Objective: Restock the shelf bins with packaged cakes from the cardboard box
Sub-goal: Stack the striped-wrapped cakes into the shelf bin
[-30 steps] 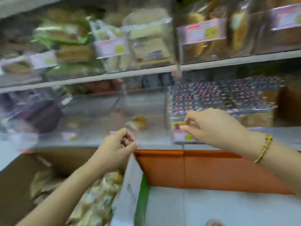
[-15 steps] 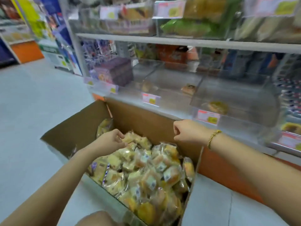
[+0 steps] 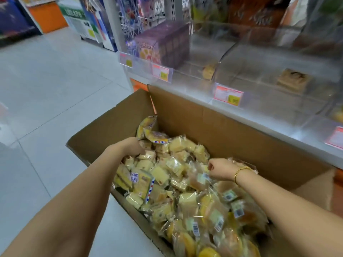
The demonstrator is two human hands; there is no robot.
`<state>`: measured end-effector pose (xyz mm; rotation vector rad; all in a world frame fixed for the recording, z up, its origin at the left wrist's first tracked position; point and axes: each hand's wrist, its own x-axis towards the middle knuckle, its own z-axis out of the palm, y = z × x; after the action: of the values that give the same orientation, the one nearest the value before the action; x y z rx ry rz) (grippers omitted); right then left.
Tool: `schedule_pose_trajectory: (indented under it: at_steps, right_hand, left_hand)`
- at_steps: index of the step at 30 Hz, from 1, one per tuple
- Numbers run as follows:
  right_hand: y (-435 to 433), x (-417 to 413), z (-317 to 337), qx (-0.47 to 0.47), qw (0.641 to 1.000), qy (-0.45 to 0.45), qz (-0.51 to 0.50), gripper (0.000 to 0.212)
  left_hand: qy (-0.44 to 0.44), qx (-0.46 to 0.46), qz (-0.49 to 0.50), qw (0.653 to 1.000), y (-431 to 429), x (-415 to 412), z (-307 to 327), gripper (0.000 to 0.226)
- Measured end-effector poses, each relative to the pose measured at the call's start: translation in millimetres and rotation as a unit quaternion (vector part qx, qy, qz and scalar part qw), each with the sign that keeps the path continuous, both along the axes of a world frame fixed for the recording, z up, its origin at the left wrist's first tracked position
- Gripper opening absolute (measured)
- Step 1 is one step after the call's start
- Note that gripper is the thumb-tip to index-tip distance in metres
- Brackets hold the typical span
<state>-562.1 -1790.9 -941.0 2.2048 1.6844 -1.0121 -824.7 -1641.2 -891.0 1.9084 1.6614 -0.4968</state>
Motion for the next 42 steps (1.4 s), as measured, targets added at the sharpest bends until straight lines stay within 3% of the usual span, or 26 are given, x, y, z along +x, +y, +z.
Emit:
schedule_pose_trajectory:
  at_steps: [3,6,9,12,17,19,20,21,25,29,31,35,39,42]
  right_hand:
    - [12.3,-8.7,-28.3,0.025,0.999,0.02,-0.03,0.033]
    - [34.7,-17.0,-41.1,0.102,0.986,0.079,-0.104,0.021]
    - [72.8,-35.7,-51.3,0.104,0.933,0.255,-0.232,0.021]
    - [114.2,-68.7,-56.2,0.005,0.799,0.458,-0.389,0.029]
    - [170.3,-127.3,-56.1,-0.052,0.542,0.626,-0.559,0.056]
    - [181.6,-142.4,-56.1,-0.065,0.484,0.632,-0.602,0.056]
    - [184.6,-147.1,-56.3,-0.066,0.477,0.628,-0.611,0.053]
    - [187.1,-150.0,-58.5,-0.061,0.485,0.621,-0.613,0.049]
    - [184.5,-146.1,-62.6,-0.006,0.576,0.558,-0.598,0.036]
    - [169.4,-131.8,-59.2,0.041,0.585,0.562,-0.583,0.028]
    - [158.6,-121.5,-61.0,0.056,0.607,0.551,-0.57,0.022]
    - [130.1,-94.1,-61.2,0.059,0.72,0.466,-0.51,0.004]
    - [100.8,-67.9,-44.1,0.068,0.798,0.434,-0.412,0.02]
    - [85.4,-51.4,-27.6,0.078,0.816,0.437,-0.371,0.028]
  left_hand:
    - [0.015,-0.032,0.018,0.999,25.2,-7.9,-26.1,0.027]
    - [0.064,-0.046,-0.044,0.996,33.1,-13.7,-37.5,0.03]
    - [0.124,-0.054,-0.051,0.99,39.3,-34.6,-44.9,0.034]
    - [0.162,-0.064,-0.043,0.984,48.2,-56.4,-48.4,0.033]
    - [0.201,0.006,0.002,0.98,60.4,-70.2,-62.1,0.026]
    - [0.227,0.044,0.007,0.973,58.5,-70.4,-65.8,0.023]
    - [0.237,0.05,0.004,0.97,57.1,-70.4,-67.8,0.024]
    - [0.245,0.044,0.001,0.969,55.9,-70.0,-68.7,0.026]
    - [0.267,0.004,0.011,0.964,52.3,-73.9,-70.2,0.021]
    - [0.274,0.023,0.019,0.961,45.3,-80.7,-70.6,0.02]
    - [0.274,0.044,0.016,0.961,43.0,-81.4,-72.5,0.024]
    - [0.251,0.109,-0.019,0.962,37.4,-70.0,-75.8,0.047]
    - [0.214,0.11,0.014,0.971,32.9,-65.4,-78.2,0.049]
    - [0.167,0.085,0.057,0.981,33.6,-65.7,-72.3,0.02]
